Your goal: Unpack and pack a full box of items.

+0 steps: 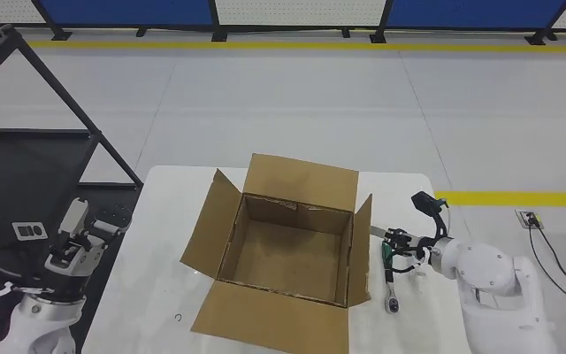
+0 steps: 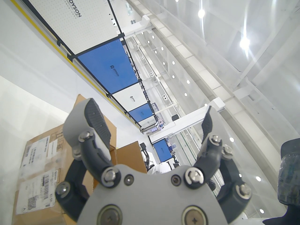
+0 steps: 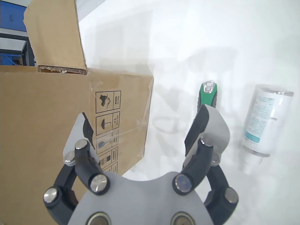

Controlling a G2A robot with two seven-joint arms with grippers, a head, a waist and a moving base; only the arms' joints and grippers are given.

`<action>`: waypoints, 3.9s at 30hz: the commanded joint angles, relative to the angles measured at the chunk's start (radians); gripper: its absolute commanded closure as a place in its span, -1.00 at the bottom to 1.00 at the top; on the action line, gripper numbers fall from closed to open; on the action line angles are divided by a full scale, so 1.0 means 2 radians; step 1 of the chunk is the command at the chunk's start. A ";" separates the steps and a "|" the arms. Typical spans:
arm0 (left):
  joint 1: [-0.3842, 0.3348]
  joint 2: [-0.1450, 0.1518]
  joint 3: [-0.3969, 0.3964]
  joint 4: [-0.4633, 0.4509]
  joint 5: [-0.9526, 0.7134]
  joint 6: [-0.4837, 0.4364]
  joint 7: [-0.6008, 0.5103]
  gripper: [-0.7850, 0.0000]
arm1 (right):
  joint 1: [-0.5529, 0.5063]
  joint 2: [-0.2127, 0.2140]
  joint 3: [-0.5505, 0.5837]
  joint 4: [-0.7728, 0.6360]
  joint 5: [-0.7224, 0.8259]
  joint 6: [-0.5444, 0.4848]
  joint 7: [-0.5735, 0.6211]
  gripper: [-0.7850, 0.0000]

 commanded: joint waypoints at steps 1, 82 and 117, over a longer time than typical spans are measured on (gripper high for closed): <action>0.001 0.000 -0.002 -0.001 0.001 -0.001 0.002 -1.00 | 0.006 0.002 -0.008 0.018 0.012 -0.014 0.017 1.00; 0.037 -0.004 -0.007 -0.017 -0.029 -0.017 -0.009 -1.00 | -0.027 0.047 -0.146 -0.038 -0.257 0.011 0.072 -0.47; 0.037 -0.004 -0.007 -0.017 -0.029 -0.017 -0.009 -1.00 | 0.024 0.046 -0.161 0.070 -0.229 -0.006 0.076 0.79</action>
